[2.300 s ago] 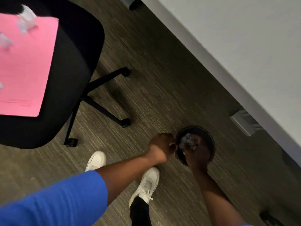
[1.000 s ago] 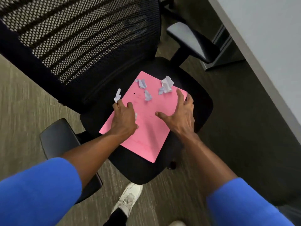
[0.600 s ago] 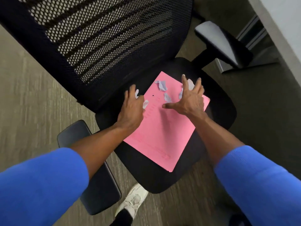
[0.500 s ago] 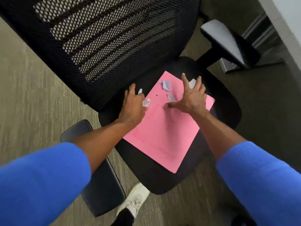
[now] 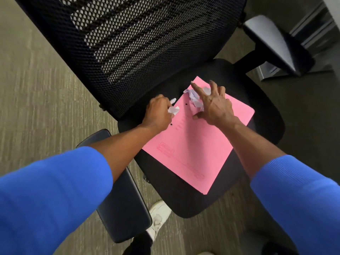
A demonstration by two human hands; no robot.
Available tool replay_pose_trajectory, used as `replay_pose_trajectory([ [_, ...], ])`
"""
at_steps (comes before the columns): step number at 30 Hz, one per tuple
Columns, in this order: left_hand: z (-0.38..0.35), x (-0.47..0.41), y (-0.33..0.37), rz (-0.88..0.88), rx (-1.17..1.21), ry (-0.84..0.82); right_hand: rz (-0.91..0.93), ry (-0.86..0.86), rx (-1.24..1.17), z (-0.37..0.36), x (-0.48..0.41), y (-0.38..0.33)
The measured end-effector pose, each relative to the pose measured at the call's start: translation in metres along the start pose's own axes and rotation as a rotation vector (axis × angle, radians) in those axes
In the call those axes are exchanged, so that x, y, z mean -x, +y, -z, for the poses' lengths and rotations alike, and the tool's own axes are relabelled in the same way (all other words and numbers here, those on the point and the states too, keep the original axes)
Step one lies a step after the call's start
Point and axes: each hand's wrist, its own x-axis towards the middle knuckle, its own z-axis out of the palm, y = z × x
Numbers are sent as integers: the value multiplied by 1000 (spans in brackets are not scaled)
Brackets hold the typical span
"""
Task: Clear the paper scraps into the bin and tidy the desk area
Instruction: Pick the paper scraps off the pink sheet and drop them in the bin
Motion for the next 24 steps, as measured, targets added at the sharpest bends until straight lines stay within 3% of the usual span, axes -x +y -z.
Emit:
replay_pose_trajectory([
  [7,0,-5,6,46,18,46,68,9,-2,-8,5,-2],
  [24,-4,25,21,110,107,156,63,295,-333,-46,64,12],
])
